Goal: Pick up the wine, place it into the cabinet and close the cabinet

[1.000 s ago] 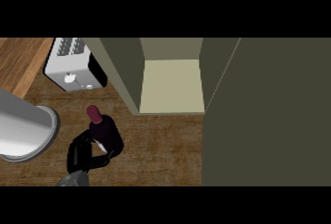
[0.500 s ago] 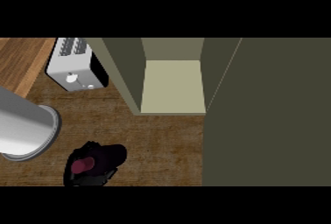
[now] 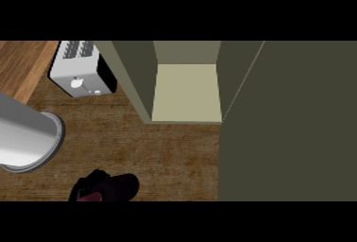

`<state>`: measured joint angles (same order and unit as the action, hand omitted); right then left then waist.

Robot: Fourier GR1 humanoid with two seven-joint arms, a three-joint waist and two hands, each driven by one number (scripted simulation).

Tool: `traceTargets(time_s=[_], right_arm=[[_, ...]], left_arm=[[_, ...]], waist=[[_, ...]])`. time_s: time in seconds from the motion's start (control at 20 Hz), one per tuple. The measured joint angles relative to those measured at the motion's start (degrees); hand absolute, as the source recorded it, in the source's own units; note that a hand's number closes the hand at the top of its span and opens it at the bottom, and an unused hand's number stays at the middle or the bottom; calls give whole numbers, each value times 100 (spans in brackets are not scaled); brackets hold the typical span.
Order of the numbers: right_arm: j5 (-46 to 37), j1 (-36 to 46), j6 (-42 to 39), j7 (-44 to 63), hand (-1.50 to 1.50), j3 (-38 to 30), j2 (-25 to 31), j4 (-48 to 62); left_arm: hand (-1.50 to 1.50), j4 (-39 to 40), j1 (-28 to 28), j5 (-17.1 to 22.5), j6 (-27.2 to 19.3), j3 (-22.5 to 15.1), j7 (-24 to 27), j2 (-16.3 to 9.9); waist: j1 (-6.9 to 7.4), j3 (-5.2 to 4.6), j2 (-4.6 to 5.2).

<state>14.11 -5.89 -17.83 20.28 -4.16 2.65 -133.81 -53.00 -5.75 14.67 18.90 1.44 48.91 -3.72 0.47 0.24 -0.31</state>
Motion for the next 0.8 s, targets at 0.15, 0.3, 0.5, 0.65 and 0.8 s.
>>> traceTargets(time_s=[0.15,0.3,0.5,0.65,0.8], right_arm=[[78,31,-16,-10,-150,-51,20,41],[47,208,75,118,-150,11,19,85],[111,171,38,109,-150,-39,49,78],[150,227,33,126,-150,-65,78,118],[178,297,21,132,-150,-95,111,196]], left_arm=[[150,-883,-450,161,49,-163,-390,28],[150,-1838,-773,293,-67,-371,-935,130],[150,-2896,-1121,425,-416,-753,-1523,273],[150,-3585,-1287,476,-666,-994,-1928,293],[150,-4204,-1275,496,-999,-1139,-2350,330]], waist=[[-6,-9,11],[-5,-15,16],[-18,-18,20],[-24,-19,23],[-28,-21,24]])
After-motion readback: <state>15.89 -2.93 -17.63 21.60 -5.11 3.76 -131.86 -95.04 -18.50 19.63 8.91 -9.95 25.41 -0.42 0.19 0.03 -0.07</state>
